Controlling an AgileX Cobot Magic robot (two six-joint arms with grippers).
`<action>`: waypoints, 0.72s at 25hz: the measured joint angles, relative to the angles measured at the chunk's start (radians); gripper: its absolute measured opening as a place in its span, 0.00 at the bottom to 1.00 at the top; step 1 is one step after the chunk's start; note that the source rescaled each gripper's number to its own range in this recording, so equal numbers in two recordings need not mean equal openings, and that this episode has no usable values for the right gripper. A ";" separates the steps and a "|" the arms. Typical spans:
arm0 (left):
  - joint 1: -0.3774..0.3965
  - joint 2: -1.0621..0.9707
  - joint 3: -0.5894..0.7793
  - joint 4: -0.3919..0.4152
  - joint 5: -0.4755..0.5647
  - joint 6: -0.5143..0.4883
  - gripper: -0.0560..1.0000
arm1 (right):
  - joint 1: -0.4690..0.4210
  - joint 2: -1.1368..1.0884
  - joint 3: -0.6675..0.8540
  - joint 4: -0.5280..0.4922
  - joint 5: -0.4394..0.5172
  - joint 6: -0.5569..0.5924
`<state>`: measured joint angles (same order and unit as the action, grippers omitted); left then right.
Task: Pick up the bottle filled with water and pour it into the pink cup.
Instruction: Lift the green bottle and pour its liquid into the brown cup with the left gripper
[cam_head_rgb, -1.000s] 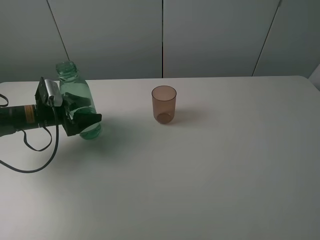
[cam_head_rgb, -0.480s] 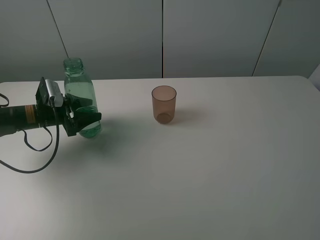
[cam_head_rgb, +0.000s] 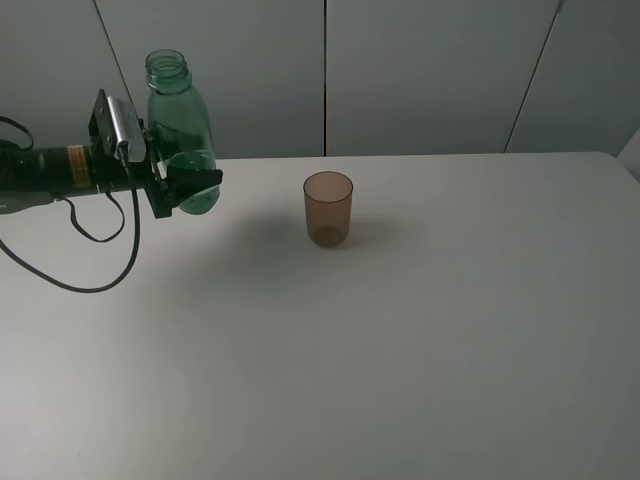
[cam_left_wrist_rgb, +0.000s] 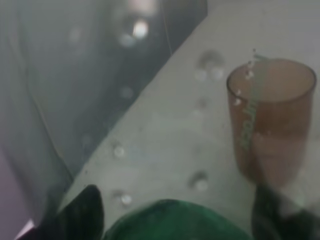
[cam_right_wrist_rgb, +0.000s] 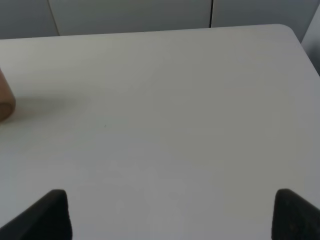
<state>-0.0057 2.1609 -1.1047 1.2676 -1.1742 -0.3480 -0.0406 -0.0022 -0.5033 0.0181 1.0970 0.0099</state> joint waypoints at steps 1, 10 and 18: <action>-0.016 0.000 -0.050 0.005 0.008 -0.004 0.59 | 0.000 0.000 0.000 0.000 0.000 0.000; -0.136 0.152 -0.464 0.032 0.039 -0.060 0.59 | 0.000 0.000 0.000 0.000 0.000 0.000; -0.190 0.347 -0.763 0.077 0.033 -0.071 0.59 | 0.000 0.000 0.000 0.000 0.000 0.000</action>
<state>-0.1960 2.5077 -1.8678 1.3444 -1.1412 -0.4191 -0.0406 -0.0022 -0.5033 0.0181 1.0970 0.0099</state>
